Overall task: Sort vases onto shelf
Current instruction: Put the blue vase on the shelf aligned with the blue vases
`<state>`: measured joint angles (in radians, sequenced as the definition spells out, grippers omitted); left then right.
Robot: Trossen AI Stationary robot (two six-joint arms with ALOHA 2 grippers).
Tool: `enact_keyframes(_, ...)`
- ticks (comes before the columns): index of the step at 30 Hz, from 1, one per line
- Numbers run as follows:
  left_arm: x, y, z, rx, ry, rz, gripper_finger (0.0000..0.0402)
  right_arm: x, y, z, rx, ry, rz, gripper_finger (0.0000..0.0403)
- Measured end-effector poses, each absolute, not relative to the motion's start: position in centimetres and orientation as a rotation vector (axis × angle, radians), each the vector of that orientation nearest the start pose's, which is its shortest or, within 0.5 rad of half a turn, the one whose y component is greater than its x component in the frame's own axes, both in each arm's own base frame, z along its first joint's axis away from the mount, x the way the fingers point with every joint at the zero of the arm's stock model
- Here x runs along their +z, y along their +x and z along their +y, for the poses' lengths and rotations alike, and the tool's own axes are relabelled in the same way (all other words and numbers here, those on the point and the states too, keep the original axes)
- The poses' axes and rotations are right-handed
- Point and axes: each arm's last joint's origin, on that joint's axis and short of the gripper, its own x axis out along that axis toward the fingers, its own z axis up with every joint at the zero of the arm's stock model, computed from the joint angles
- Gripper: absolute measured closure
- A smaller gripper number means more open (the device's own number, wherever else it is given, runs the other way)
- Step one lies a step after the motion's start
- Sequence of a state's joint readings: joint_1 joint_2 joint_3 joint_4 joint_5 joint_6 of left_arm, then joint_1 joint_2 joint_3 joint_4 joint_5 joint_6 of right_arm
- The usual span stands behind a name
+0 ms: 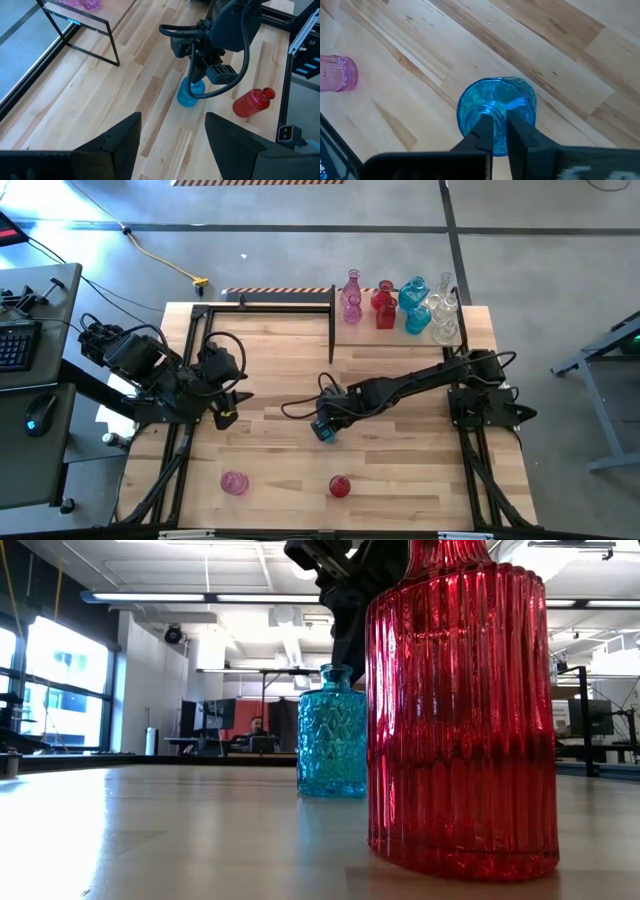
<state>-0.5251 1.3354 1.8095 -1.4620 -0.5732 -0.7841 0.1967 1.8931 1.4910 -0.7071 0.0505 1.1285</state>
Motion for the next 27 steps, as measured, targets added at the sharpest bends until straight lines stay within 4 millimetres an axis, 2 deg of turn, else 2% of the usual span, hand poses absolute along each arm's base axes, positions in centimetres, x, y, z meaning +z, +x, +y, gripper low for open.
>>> enact_keyframes(16, 44.9, 18.1, -8.7, 0.359, -0.222, 0.754, 0.0190, 23.0, 38.6, 7.7, -0.456, 0.892, 1.069, 0.0402)
enact_keyframes(27, 44.9, 18.1, -8.6, 0.369, -0.217, 0.747, 0.0190, 26.7, 38.4, 7.5, -0.458, 0.813, 1.083, 0.0402)
